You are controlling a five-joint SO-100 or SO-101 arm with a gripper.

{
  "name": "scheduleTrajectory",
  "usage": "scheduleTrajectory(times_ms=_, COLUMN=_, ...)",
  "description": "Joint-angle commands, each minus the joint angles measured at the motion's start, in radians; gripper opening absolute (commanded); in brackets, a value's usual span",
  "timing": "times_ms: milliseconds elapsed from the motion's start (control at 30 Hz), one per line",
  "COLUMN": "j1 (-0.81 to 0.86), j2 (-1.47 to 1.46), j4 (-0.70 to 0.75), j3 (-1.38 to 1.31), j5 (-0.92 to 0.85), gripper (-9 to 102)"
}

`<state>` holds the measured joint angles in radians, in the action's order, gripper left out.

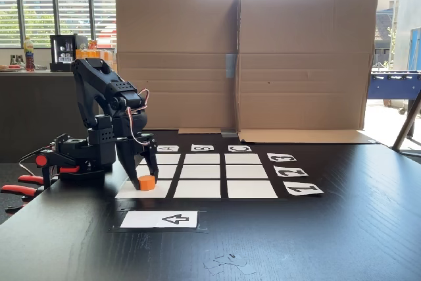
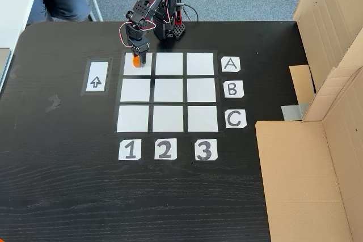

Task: Pick up the round, orange token and place it in the grid on square A1.

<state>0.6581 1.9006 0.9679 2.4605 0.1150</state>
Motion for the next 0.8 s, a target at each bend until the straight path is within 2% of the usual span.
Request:
scheduleTrajectory(times_ms=0, j1=0.023, j2=-0.003, j4=0.011, j3=0.015, j5=0.014, gripper=3)
scheduleTrajectory(times_ms=767, j1=0.031, j2=0.112, j4=0.020, j3=0.103, j5=0.029, gripper=2)
